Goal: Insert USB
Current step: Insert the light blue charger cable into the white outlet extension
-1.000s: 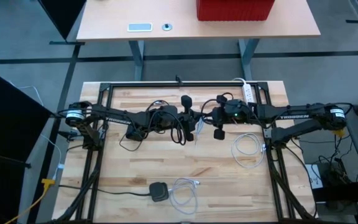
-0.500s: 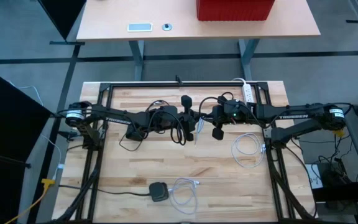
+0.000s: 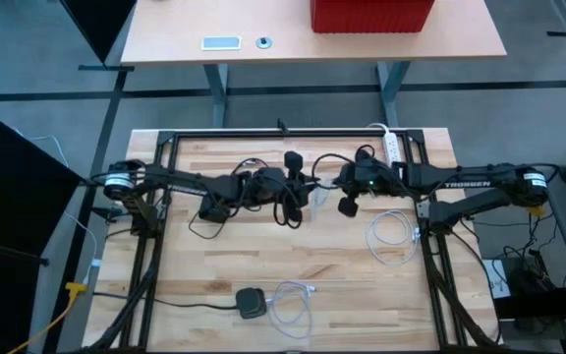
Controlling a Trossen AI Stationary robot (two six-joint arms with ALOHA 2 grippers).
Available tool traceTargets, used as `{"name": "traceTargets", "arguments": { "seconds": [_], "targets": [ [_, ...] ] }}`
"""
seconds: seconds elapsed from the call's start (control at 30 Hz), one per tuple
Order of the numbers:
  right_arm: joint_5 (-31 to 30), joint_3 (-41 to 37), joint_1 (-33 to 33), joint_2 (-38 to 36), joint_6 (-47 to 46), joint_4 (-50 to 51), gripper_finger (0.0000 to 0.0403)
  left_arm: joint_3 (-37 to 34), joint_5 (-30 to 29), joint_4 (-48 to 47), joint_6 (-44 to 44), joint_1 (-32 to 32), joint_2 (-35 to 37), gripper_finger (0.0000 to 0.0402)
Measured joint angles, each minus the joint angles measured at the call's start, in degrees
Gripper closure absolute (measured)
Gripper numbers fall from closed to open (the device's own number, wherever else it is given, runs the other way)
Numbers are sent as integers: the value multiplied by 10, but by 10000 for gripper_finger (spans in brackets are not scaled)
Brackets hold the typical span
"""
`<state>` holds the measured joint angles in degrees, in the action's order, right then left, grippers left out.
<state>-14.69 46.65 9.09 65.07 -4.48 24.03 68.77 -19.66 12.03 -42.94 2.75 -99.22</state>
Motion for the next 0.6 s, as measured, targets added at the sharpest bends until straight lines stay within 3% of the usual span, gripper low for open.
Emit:
{"name": "traceTargets", "arguments": {
  "seconds": [0.17,0.4,0.6],
  "targets": [
    [-18,0,59,-2,-82,93,402,0,-40,-57,46,20,0,320],
    [-21,0,228,-2,-161,248,402,0,-59,-67,51,27,2,309],
    [-21,0,311,15,-191,286,403,0,-60,-71,51,23,18,314]
  ]
}}
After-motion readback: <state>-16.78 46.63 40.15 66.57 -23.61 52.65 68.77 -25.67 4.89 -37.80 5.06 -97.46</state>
